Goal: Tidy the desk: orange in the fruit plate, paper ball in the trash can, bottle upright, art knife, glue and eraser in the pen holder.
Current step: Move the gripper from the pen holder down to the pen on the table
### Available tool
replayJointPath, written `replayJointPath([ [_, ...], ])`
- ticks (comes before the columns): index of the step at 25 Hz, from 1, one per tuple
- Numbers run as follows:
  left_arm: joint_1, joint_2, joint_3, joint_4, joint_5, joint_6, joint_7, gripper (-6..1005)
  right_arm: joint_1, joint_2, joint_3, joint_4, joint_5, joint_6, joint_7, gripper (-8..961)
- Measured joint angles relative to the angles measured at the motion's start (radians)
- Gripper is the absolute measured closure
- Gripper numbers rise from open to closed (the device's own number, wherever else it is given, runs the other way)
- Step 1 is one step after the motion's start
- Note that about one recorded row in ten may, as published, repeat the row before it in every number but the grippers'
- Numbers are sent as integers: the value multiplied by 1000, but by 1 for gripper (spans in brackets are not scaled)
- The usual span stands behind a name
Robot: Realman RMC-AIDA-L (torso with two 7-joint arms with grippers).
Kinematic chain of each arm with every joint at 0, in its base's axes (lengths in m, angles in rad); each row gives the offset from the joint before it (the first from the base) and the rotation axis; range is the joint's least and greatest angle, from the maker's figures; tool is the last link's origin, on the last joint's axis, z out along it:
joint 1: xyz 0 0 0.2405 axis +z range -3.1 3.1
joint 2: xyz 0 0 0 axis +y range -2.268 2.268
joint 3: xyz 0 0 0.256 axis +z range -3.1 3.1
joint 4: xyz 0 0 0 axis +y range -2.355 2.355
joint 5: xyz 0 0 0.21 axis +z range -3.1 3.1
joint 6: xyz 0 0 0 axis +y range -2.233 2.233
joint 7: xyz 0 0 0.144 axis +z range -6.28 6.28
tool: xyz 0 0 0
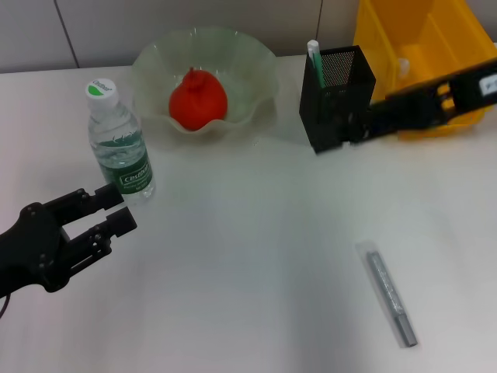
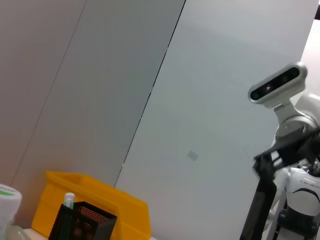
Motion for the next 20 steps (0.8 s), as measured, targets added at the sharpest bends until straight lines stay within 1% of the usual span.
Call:
replayJointPath([
  [1,1,0,0,0,0,0,0,523,0,-4,9,41,38,0,-9,440],
  [3,2,-1,1,0,0,2,0,523,1,-10,15,110,120,-12,-30,439],
  [4,2,-1,1,0,0,3,0,523,0,-12,15,132,159,-20,-43,438],
  [6,2,-3,0,0,0,4,0,523,-2,-12,9,135,199,-38,-79,437],
  [9,2,-5,1,0,0,4,0,523,-4,-9,4,117,206,-58,-120,575],
  [15,4,-6,1,0,0,5,0,523,-17,-17,12,106,135,-47,-175,780],
  [18,4,-6,0,0,0,5,0,523,-27,-20,13,85,41,-6,-195,793],
  [20,4,-6,0,0,0,3,0,523,-43,-14,14,49,-28,38,-216,802],
])
